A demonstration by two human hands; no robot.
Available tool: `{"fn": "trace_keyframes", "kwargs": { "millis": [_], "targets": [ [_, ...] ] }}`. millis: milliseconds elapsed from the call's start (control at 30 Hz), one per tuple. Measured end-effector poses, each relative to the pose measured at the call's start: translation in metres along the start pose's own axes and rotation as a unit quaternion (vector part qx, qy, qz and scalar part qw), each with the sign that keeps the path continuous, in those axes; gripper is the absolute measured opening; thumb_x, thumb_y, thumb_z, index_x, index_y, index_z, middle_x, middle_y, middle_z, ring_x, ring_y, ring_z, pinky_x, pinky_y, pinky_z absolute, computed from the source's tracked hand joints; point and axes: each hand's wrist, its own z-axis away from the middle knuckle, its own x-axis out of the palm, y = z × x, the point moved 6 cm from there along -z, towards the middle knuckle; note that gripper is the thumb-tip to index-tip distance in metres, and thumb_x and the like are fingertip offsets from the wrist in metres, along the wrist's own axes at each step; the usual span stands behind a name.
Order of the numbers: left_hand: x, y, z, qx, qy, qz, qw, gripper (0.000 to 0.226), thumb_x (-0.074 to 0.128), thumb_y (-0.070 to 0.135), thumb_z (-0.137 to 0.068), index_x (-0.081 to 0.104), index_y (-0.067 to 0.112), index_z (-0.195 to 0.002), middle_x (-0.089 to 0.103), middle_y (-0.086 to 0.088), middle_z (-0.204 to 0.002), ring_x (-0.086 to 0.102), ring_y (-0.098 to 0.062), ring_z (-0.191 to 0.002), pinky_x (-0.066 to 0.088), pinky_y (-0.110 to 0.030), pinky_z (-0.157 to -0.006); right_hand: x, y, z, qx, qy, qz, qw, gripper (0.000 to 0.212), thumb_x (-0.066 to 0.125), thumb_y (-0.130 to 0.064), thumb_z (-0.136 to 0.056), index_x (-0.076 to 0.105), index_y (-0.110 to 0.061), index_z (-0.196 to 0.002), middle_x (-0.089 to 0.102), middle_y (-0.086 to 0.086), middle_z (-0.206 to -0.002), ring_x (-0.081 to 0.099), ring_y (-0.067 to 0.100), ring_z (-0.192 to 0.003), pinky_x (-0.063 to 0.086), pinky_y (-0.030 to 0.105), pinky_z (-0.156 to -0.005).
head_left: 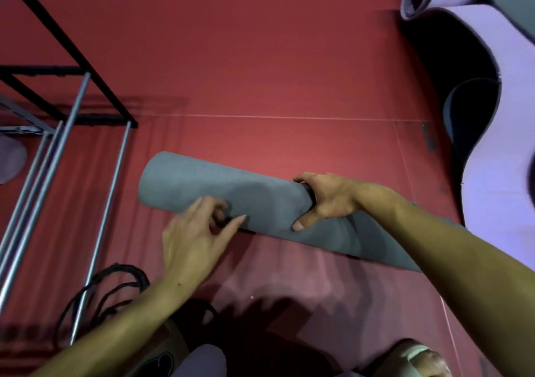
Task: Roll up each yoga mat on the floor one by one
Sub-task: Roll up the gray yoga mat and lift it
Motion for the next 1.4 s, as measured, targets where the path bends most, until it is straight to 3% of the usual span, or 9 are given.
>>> {"fn": "trace_keyframes", "kwargs": {
  "millis": [133, 267, 467, 600, 800, 967, 1100, 1267, 1400],
  "targets": [
    [0.035, -0.027, 0.029, -0.236, -0.128, 0.176, 0.947, 0.055, 0.071, 0.084, -0.072, 0.081, 0.031, -0.085, 0.075, 0.019, -0.075, 0.073, -0.001, -0.076, 0.059, -0.035, -0.066, 0.001, -0.002, 0.000, -0.014, 0.011, -0.025, 1.000, 0.115, 0.093, -0.070, -0.054, 0.043, -0.028, -0.148, 0.061, -0.009, -0.131, 0.060, 0.020, -0.120, 0.049, 0.040, -0.107],
    [0.064, -0.027, 0.033, -0.426, -0.151, 0.489, 0.746, 0.061, 0.086, 0.046, -0.074, 0.072, -0.002, -0.109, 0.079, -0.016, -0.103, 0.078, -0.034, -0.094, 0.065, -0.043, -0.078, 0.004, -0.005, 0.004, -0.020, 0.029, -0.011, 0.999, 0.118, 0.092, -0.071, -0.055, 0.041, -0.025, -0.151, 0.057, -0.004, -0.136, 0.057, 0.022, -0.124, 0.048, 0.042, -0.109],
    [0.062, -0.007, 0.001, -0.440, -0.132, 0.622, 0.634, 0.072, 0.085, 0.047, -0.076, 0.063, 0.019, -0.138, 0.072, -0.006, -0.132, 0.071, -0.034, -0.117, 0.055, -0.066, -0.097, -0.005, -0.002, 0.027, -0.006, 0.088, 0.011, 0.996, 0.131, 0.075, -0.091, -0.044, 0.032, -0.032, -0.153, 0.050, -0.003, -0.135, 0.049, 0.026, -0.127, 0.045, 0.049, -0.110],
    [0.013, 0.041, -0.059, -0.370, -0.095, 0.627, 0.678, 0.070, 0.090, 0.039, -0.078, 0.058, 0.020, -0.138, 0.074, -0.004, -0.128, 0.073, -0.028, -0.114, 0.059, -0.063, -0.091, -0.050, -0.006, 0.068, -0.018, 0.152, -0.065, 0.986, 0.131, 0.089, -0.076, -0.049, 0.033, -0.023, -0.155, 0.048, -0.001, -0.146, 0.048, 0.019, -0.132, 0.042, 0.042, -0.115],
    [-0.121, 0.163, -0.142, -0.168, -0.066, 0.541, 0.821, 0.070, 0.097, 0.030, -0.069, 0.054, 0.019, -0.122, 0.074, 0.001, -0.115, 0.077, -0.012, -0.093, 0.061, -0.034, -0.065, -0.176, -0.057, 0.176, -0.100, 0.262, -0.275, 0.920, 0.140, 0.089, -0.075, -0.053, 0.021, -0.023, -0.164, 0.050, 0.001, -0.151, 0.062, 0.002, -0.123, 0.054, 0.027, -0.100],
    [-0.228, 0.256, -0.150, 0.021, -0.084, 0.424, 0.901, 0.108, 0.102, 0.054, -0.045, 0.046, 0.019, -0.131, 0.066, 0.007, -0.123, 0.069, -0.004, -0.109, 0.062, -0.036, -0.088, -0.289, -0.126, 0.308, -0.251, 0.460, -0.296, 0.798, 0.139, 0.095, -0.050, -0.072, -0.006, -0.034, -0.166, 0.038, 0.010, -0.163, 0.055, 0.017, -0.140, 0.051, 0.044, -0.111],
    [-0.273, 0.291, -0.129, 0.111, -0.096, 0.383, 0.912, 0.116, 0.103, 0.045, -0.053, 0.035, 0.022, -0.144, 0.063, 0.010, -0.129, 0.065, 0.003, -0.115, 0.055, -0.031, -0.103, -0.310, -0.158, 0.402, -0.322, 0.529, -0.220, 0.753, 0.123, 0.095, -0.035, -0.078, 0.009, -0.028, -0.167, 0.038, 0.007, -0.162, 0.054, 0.022, -0.139, 0.055, 0.042, -0.104],
    [-0.297, 0.292, -0.098, 0.203, -0.096, 0.365, 0.904, 0.149, 0.104, 0.041, -0.056, 0.001, 0.041, -0.164, 0.043, 0.019, -0.155, 0.051, -0.002, -0.138, 0.051, -0.040, -0.112, -0.240, -0.155, 0.395, -0.289, 0.526, -0.210, 0.772, 0.091, 0.098, -0.026, -0.072, 0.042, -0.018, -0.143, 0.052, 0.004, -0.145, 0.056, 0.020, -0.131, 0.052, 0.028, -0.094],
    [-0.326, 0.298, -0.084, 0.280, -0.075, 0.324, 0.900, 0.136, 0.103, 0.038, -0.060, 0.013, 0.043, -0.162, 0.038, 0.019, -0.160, 0.048, -0.003, -0.141, 0.051, -0.040, -0.111, -0.233, -0.156, 0.399, -0.277, 0.488, -0.190, 0.805, 0.074, 0.096, -0.028, -0.075, 0.050, -0.024, -0.133, 0.057, -0.006, -0.135, 0.060, 0.016, -0.118, 0.047, 0.015, -0.088]
  ]
}}
